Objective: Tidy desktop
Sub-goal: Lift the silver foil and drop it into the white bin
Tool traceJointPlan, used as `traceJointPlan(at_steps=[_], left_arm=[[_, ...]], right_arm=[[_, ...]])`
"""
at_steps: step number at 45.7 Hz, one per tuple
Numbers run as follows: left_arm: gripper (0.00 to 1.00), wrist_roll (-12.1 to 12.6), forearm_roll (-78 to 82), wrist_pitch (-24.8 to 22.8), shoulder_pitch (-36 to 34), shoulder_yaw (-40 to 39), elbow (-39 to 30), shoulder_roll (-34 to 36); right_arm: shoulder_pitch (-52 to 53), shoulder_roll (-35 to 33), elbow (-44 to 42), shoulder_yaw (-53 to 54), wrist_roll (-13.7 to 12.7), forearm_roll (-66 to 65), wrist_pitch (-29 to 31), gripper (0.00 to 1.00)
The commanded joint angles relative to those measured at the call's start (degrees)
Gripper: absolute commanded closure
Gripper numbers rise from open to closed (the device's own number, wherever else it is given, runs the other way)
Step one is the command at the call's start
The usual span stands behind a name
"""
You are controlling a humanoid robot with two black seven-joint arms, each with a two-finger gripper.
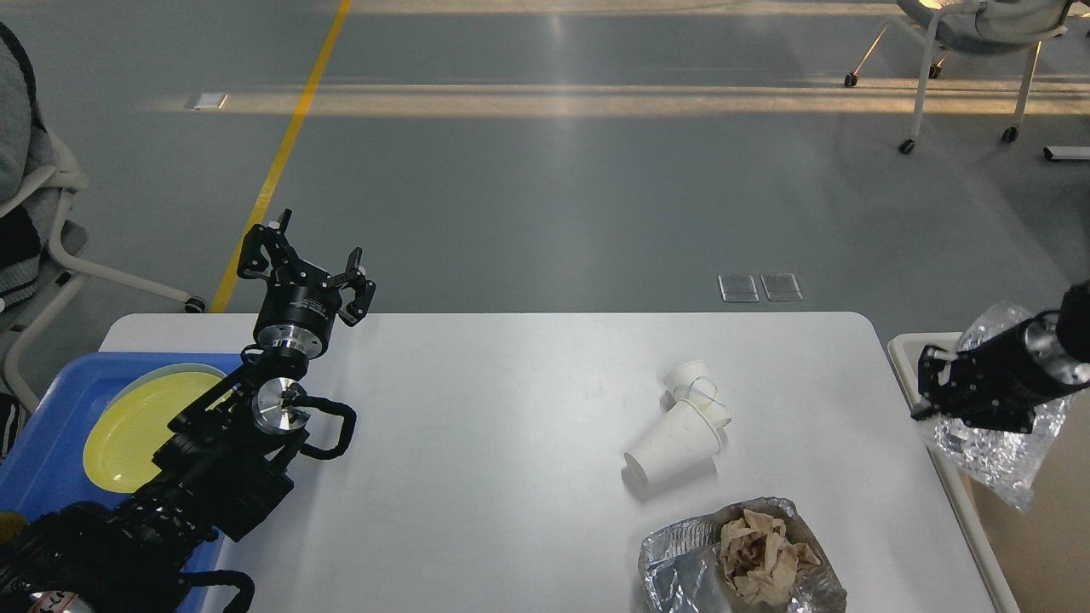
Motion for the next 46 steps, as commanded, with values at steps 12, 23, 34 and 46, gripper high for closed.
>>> traceJointPlan(at_steps=[12,23,34,46], left_arm=[[0.00,0.0,0.0,0.0,0.1,0.0,0.0,-0.1],[0.00,0.0,0.0,0.0,0.0,0.0,0.0,0.0],[0.00,0.0,0.0,0.0,0.0,0.0,0.0,0.0],[0.00,0.0,0.0,-0.1,0.0,0.0,0.0,0.0]], right_arm=[[30.4,1.4,3.3,0.4,-0.2,-2.1,2.4,1.00],[46.2,4.2,7.5,1.3,-0.2,-1.9,2.4,1.00],[52.2,4.5,9.3,4.3,-0.2,-1.4,2.4,1.00],[36.2,4.5,1.1,3.0,-0.3,-5.5,2.4,1.00]])
